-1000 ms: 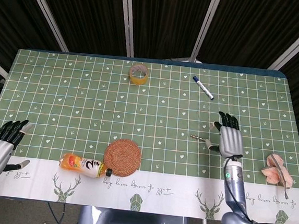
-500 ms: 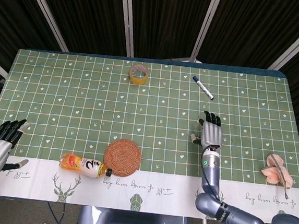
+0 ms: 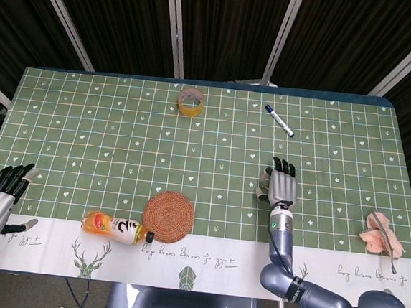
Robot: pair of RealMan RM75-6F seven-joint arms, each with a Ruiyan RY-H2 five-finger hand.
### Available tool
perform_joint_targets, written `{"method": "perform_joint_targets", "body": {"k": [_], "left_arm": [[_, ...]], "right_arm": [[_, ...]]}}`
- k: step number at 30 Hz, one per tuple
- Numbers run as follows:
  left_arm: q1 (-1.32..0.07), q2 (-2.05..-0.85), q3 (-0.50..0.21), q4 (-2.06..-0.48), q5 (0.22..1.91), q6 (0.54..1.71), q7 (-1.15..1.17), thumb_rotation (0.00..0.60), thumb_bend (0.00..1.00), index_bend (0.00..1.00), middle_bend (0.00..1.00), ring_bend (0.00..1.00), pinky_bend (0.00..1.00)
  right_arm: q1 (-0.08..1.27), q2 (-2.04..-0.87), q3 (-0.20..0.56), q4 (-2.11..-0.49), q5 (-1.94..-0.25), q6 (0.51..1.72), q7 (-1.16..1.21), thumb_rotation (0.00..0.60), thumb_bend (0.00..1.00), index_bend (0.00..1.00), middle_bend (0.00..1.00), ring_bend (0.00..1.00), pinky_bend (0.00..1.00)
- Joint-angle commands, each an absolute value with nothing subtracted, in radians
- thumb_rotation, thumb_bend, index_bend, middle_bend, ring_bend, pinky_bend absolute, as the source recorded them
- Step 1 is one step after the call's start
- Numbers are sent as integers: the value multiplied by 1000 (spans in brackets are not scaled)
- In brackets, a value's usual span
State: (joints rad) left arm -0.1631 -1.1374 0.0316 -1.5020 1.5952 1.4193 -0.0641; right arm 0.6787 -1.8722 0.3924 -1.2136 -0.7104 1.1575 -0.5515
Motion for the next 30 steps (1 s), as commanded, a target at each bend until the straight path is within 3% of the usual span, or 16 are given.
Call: {"method": "perform_joint_targets", "body": {"k": [1,18,30], "left_arm": [[-163,-1137,32,-1502,1595,1419,-66,600,89,0,0,0,0],[-169,-1136,32,-1508,1584,1398,-70,600,91,0,0,0,0],[-171,-1134,32,-1516,1575,1385,-76,600,89,0,0,0,0]], "right_arm": [[683,-1881,399,-1192,-697,1151,-553,600,237,482,81,0,0],[691,-1921,403,-1098,-667,1098,-537,600,260,507,92,0,0],[694,-1927,404,-1077,-676,1081,-527,600,344,545,113,0,0]]}}
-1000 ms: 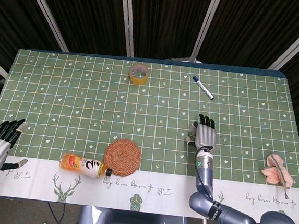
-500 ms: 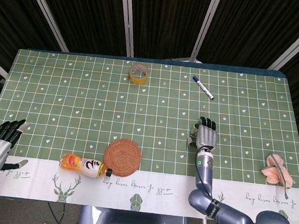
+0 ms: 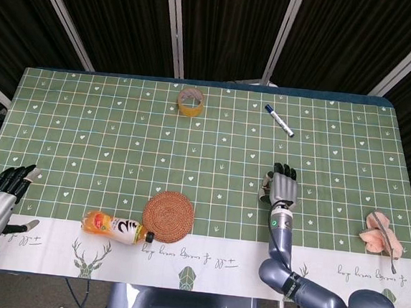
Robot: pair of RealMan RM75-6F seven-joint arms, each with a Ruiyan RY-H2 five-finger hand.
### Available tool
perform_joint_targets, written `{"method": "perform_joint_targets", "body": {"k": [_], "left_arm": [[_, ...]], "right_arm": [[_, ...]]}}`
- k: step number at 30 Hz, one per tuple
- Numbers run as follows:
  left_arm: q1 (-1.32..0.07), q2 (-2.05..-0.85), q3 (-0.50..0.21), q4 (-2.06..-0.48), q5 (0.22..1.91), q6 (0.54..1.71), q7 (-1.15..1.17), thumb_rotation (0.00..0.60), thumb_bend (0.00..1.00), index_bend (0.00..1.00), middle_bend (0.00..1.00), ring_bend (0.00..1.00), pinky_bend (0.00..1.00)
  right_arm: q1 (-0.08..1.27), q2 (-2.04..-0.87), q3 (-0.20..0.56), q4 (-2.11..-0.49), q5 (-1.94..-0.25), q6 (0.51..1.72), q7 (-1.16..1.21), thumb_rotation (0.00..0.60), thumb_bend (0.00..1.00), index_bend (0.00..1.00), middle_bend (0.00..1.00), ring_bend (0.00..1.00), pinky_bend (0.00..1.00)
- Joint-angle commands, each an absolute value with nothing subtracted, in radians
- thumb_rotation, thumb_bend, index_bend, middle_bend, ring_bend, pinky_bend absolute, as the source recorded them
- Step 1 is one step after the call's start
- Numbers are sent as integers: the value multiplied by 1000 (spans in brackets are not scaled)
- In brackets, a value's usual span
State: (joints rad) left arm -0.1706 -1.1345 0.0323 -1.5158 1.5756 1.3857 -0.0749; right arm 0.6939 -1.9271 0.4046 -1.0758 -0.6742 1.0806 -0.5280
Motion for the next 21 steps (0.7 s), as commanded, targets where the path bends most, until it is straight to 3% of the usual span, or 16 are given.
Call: {"method": "perform_joint_targets", "body": {"k": [1,21], "left_arm": [[-171,-1134,32,-1517,1574,1384,-77,600,89,0,0,0,0],[-171,-1132,37,-1518,1582,1384,-82,600,89,0,0,0,0]], "right_arm": [[692,-1927,404,-1078,-678,1081,-525,600,352,552,116,0,0],[682,-1814,469,-1285,-742,1179,-489,600,360,579,140,0,0]]}}
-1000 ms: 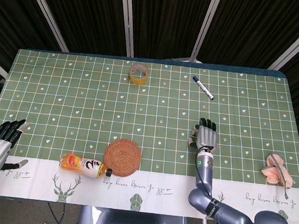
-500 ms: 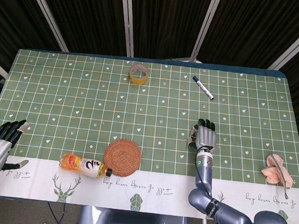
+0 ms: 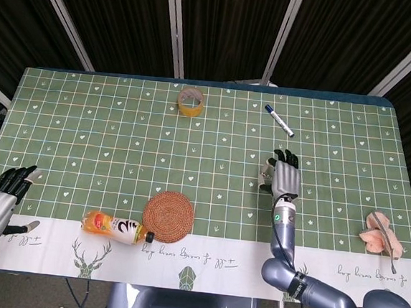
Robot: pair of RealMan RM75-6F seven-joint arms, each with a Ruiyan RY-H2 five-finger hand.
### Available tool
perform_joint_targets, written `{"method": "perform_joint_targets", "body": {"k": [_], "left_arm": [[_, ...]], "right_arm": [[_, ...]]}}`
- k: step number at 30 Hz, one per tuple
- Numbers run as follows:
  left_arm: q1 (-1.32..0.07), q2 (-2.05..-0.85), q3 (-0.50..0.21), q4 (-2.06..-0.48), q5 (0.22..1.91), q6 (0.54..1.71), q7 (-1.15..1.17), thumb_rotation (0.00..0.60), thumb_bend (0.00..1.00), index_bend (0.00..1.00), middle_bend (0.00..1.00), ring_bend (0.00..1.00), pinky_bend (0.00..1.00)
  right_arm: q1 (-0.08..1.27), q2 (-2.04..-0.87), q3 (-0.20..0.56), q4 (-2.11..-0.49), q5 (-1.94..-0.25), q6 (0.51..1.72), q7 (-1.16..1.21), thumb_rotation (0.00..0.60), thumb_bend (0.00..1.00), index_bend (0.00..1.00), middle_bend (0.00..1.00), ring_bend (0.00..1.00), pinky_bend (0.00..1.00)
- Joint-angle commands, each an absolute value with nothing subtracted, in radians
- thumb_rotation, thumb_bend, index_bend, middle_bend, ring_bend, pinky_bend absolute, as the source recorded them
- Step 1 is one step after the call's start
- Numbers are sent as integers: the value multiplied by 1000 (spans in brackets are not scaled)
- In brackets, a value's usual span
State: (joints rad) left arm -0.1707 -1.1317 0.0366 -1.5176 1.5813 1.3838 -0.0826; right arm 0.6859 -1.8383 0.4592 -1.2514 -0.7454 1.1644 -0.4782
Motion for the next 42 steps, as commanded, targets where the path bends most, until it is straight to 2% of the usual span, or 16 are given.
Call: {"method": "perform_joint_targets", "body": {"k": [1,25,42], "left_arm": [[-171,-1132,37,-1518,1583,1385,-81,600,89,0,0,0,0],[-157,-1142,41,-1504,1610,1426,-55,600,90,0,0,0,0],[-155,-1148,40,-1503,1616,1434,-45,600,89,0,0,0,0]], "right_arm": [[680,-1807,470,-1298,-738,1181,-492,600,360,580,140,0,0],[570,-1621,426,-1554,-694,1300,-521,600,363,590,140,0,0],[517,-1558,372,-1680,-701,1367,-534,600,369,596,141,0,0]]}}
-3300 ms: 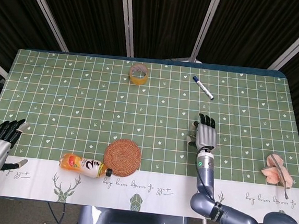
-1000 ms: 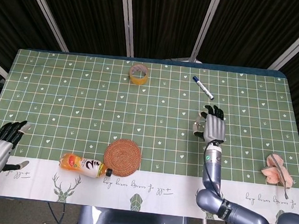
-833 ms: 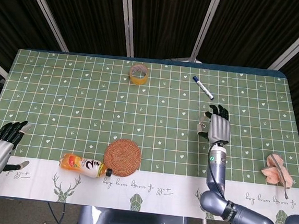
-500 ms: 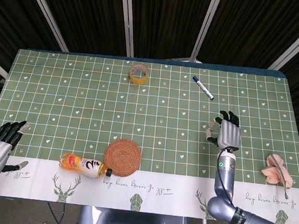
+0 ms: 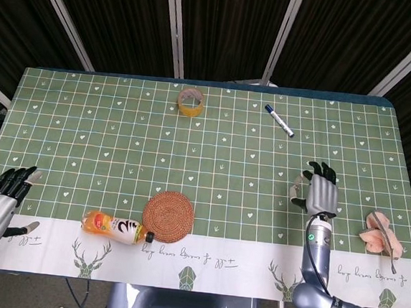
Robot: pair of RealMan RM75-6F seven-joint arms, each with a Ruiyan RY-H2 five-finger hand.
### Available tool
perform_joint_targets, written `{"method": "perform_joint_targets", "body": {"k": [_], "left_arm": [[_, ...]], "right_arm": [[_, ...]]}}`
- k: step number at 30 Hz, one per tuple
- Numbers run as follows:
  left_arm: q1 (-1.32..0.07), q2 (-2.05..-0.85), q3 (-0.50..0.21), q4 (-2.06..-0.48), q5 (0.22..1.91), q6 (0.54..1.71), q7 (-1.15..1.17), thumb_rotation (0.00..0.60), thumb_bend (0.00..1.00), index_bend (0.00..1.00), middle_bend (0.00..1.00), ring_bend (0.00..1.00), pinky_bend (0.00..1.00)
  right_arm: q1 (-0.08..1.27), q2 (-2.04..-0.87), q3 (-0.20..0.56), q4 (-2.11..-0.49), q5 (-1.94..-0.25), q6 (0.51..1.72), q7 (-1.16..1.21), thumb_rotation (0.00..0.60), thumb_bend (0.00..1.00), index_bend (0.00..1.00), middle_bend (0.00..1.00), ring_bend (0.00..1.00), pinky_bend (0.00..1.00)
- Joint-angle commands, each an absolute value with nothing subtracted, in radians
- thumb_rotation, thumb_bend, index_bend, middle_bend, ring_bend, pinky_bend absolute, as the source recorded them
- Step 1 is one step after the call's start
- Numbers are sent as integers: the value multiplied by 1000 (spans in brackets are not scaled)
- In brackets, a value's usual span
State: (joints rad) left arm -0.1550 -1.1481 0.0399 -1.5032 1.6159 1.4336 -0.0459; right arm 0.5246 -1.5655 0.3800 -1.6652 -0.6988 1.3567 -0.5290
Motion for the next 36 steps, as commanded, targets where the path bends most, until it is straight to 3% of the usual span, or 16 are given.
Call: {"method": "perform_joint_targets", "body": {"k": [1,36], "left_arm": [[-155,-1148,40,-1504,1616,1434,-45,600,90,0,0,0,0],[-154,-1148,40,-1508,1611,1430,-46,600,90,0,0,0,0]], "right_arm": [[515,-1555,369,-1686,-701,1371,-536,600,369,597,141,0,0],[498,-1588,328,-1653,-665,1363,-536,600,372,603,142,0,0]]}}
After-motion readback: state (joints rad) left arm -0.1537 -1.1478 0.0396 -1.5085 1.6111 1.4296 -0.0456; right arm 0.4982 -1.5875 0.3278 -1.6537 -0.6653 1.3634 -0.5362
